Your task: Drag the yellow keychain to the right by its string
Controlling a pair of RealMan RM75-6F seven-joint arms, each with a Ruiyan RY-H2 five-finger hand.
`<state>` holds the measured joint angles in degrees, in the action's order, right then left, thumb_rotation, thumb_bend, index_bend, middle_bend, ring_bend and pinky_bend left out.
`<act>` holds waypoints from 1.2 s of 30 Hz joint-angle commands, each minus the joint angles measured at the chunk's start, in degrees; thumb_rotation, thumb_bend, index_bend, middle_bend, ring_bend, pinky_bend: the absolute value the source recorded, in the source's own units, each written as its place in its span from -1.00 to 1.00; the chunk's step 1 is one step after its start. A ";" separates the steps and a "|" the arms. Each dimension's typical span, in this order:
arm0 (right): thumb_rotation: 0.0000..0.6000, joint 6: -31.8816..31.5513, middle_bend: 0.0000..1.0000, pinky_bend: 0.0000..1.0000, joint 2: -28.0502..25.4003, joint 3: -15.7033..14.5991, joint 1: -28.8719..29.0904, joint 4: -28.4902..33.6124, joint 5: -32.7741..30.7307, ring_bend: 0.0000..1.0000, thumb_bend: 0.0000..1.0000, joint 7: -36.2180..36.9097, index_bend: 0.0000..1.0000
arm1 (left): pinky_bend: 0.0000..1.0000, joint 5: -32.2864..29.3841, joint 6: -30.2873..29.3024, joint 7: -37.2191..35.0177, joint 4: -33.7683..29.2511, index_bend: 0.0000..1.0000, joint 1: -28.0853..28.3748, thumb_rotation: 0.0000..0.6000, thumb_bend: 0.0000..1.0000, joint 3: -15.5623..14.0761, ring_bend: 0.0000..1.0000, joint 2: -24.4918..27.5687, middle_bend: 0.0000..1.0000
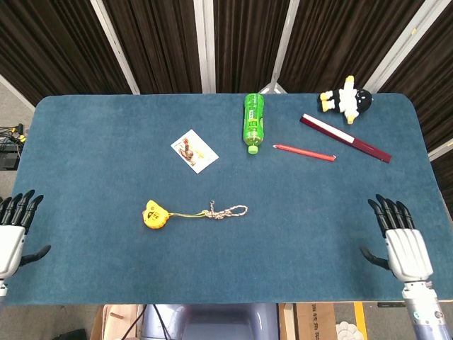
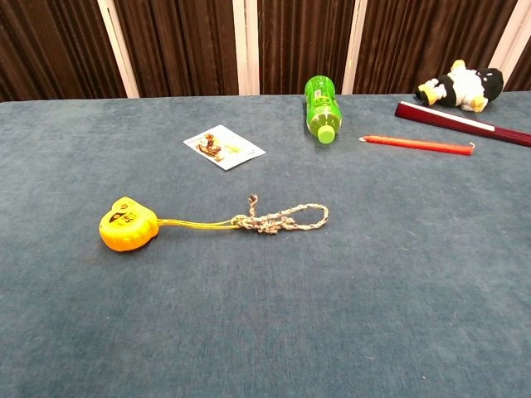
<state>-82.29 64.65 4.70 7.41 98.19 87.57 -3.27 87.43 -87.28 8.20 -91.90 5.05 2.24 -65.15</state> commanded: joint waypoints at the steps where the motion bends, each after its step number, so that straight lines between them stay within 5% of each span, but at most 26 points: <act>1: 1.00 2.82 -1.00 -1.00 -0.23 2.02 2.59 2.79 -1.47 -1.00 -0.53 -1.21 -0.91 | -1.00 0.12 -0.14 -0.10 0.10 -1.00 -0.01 1.00 -1.00 0.05 -1.00 -0.05 -1.00; 12: 1.00 16.05 -0.77 -1.00 5.11 10.26 14.50 8.69 -17.86 -1.00 -0.53 -11.42 -0.24 | -1.00 -0.37 0.62 -0.80 -0.04 -1.00 0.27 1.00 -1.00 0.19 -1.00 -0.07 -1.00; 19: 1.00 20.38 -0.68 -1.00 14.21 13.02 22.15 4.55 -29.20 -1.00 -0.54 -18.45 -0.10 | -1.00 -0.57 0.73 -0.97 0.53 -1.00 0.68 1.00 -1.00 0.71 -1.00 -0.38 -1.00; 36: 1.00 22.89 -0.65 -1.00 31.47 14.20 33.17 -9.65 -39.51 -0.99 -0.44 -24.54 -0.02 | -1.00 -1.69 2.79 -1.25 0.81 -1.00 1.55 1.00 -1.00 0.77 -1.00 -0.92 -1.00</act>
<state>-59.80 94.91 18.74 39.76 89.82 49.12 -27.68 85.79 -84.54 6.99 -91.11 6.59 3.02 -66.07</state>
